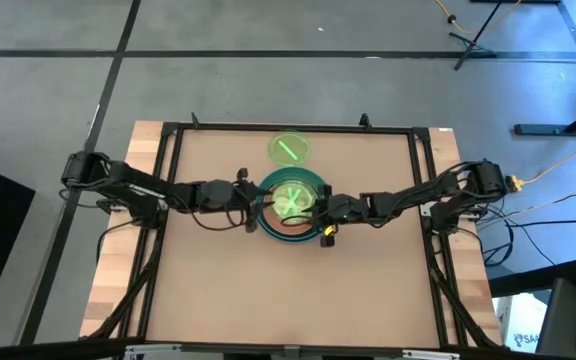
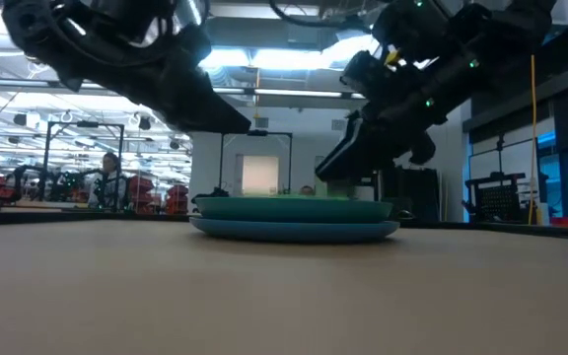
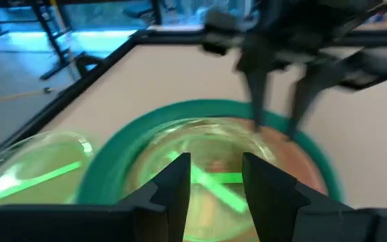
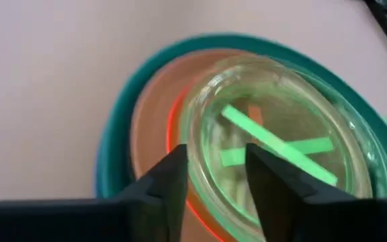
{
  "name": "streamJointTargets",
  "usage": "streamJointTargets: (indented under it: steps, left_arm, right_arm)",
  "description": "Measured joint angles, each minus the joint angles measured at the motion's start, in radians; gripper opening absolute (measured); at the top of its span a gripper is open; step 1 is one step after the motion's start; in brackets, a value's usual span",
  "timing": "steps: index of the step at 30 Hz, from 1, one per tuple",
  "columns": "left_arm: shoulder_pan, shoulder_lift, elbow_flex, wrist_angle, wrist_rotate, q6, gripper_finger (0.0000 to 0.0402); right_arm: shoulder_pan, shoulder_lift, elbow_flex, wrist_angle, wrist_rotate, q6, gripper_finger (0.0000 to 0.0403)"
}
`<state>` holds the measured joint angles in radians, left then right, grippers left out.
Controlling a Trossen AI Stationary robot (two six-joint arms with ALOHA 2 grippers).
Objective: Stack plastic plates
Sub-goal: Stack the light green plate on top of the light green plate
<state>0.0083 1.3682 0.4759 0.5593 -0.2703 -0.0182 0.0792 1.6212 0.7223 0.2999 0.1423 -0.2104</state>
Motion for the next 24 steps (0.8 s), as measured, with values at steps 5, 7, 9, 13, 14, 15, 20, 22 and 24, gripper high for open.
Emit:
streamJointTargets:
  steps: [5, 7, 9, 13, 14, 15, 20, 22, 24]
  left_arm:
    - [0.09, 0.0, 0.064, -0.16, -0.015, 0.029, 0.0127]
    - [0.143, 0.0, 0.093, -0.231, -0.033, 0.015, 0.0127]
    - [0.212, 0.0, 0.118, -0.28, -0.033, -0.032, 0.0127]
    - [0.379, 0.0, 0.166, -0.374, 0.006, -0.123, 0.0127]
    - [0.423, 0.0, 0.177, -0.397, 0.035, -0.134, 0.0127]
    - [0.468, 0.004, 0.19, -0.417, 0.074, -0.137, 0.0127]
    - [0.644, 0.108, 0.272, -0.431, 0.264, -0.156, 0.0127]
    - [0.68, 0.175, 0.32, -0.449, 0.307, -0.147, 0.0127]
    - [0.708, 0.245, 0.374, -0.476, 0.343, -0.132, 0.0127]
  right_arm:
    - [0.0, -0.086, 0.0, -0.068, -0.033, 0.007, 0.0179]
    - [0.0, -0.128, 0.0, -0.105, -0.024, 0.008, 0.0187]
    - [-0.001, -0.167, 0.0, -0.142, 0.008, 0.008, 0.0189]
    - [-0.001, -0.209, 0.0, -0.19, 0.09, 0.003, 0.019]
    - [-0.001, -0.213, 0.0, -0.198, 0.111, 0.002, 0.019]
    - [-0.001, -0.213, 0.0, -0.203, 0.13, -0.003, 0.019]
    - [-0.012, -0.213, -0.011, -0.196, 0.19, -0.034, 0.019]
    - [-0.027, -0.213, -0.015, -0.204, 0.191, -0.032, 0.019]
    - [-0.046, -0.213, -0.015, -0.212, 0.195, -0.031, 0.019]
